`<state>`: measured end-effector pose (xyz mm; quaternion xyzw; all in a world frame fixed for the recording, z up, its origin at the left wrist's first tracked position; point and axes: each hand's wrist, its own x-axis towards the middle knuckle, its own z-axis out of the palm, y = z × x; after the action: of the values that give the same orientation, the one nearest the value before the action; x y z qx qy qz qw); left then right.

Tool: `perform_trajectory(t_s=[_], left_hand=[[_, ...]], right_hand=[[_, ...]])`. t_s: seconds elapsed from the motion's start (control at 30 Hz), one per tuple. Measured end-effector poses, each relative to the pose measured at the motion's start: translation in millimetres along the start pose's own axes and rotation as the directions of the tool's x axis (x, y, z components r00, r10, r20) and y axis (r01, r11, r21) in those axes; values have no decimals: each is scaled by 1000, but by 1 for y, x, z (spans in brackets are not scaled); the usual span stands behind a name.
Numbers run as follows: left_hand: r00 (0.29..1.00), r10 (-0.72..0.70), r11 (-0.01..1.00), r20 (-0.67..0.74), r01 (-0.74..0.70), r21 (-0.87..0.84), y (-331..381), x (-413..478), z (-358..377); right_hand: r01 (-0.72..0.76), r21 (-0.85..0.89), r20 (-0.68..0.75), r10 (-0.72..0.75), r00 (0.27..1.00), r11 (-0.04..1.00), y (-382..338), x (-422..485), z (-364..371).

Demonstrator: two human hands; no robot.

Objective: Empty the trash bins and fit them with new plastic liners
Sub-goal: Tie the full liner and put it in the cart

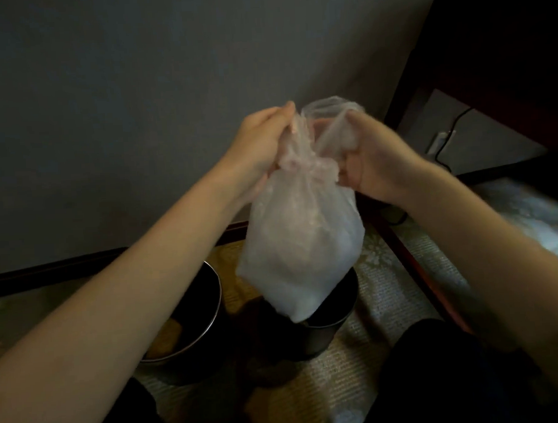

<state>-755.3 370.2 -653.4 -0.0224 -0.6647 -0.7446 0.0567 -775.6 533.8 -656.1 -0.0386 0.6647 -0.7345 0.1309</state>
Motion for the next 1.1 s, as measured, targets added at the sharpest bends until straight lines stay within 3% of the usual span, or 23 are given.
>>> perform_trajectory(t_s=[0.13, 0.3, 0.43, 0.57, 0.63, 0.73, 0.8, 0.97, 1.03, 1.1], left_hand=[[998, -47, 995, -50, 42, -91, -12, -3, 11], [997, 80, 985, 8, -80, 151, -30, -13, 18], [965, 247, 909, 87, -262, 323, -35, -14, 8], [912, 377, 837, 162, -410, 362, -41, -27, -4], [881, 427, 714, 203, -466, 522, -54, -35, -15], [912, 258, 549, 320, -411, 728, -72, -43, -26], [927, 168, 548, 336, -371, 750, -78, -42, -18], [898, 222, 708, 381, -417, 571, -76, -31, 13], [889, 258, 681, 380, -446, 581, -78, -26, 15], [887, 295, 655, 357, -459, 600, -79, -20, 18]], right_hand=[[36, -5, -99, -37, 994, 999, 17, -3, 24], [45, -139, -342, -91, 935, 989, 32, 1, 46], [74, 39, -416, -51, 908, 996, 37, 2, 50], [12, 156, -358, 45, 933, 988, 30, 0, 43], [-59, 213, -293, 122, 948, 975, 20, -1, 37], [-127, 264, -182, 179, 967, 956, 5, 0, 28], [-103, 314, -146, 156, 977, 944, -2, 1, 29], [-11, 409, -191, 98, 977, 912, -7, 1, 44], [-17, 359, -196, 93, 976, 933, -9, 0, 41], [-41, 362, -114, 88, 990, 931, -15, -3, 35]])
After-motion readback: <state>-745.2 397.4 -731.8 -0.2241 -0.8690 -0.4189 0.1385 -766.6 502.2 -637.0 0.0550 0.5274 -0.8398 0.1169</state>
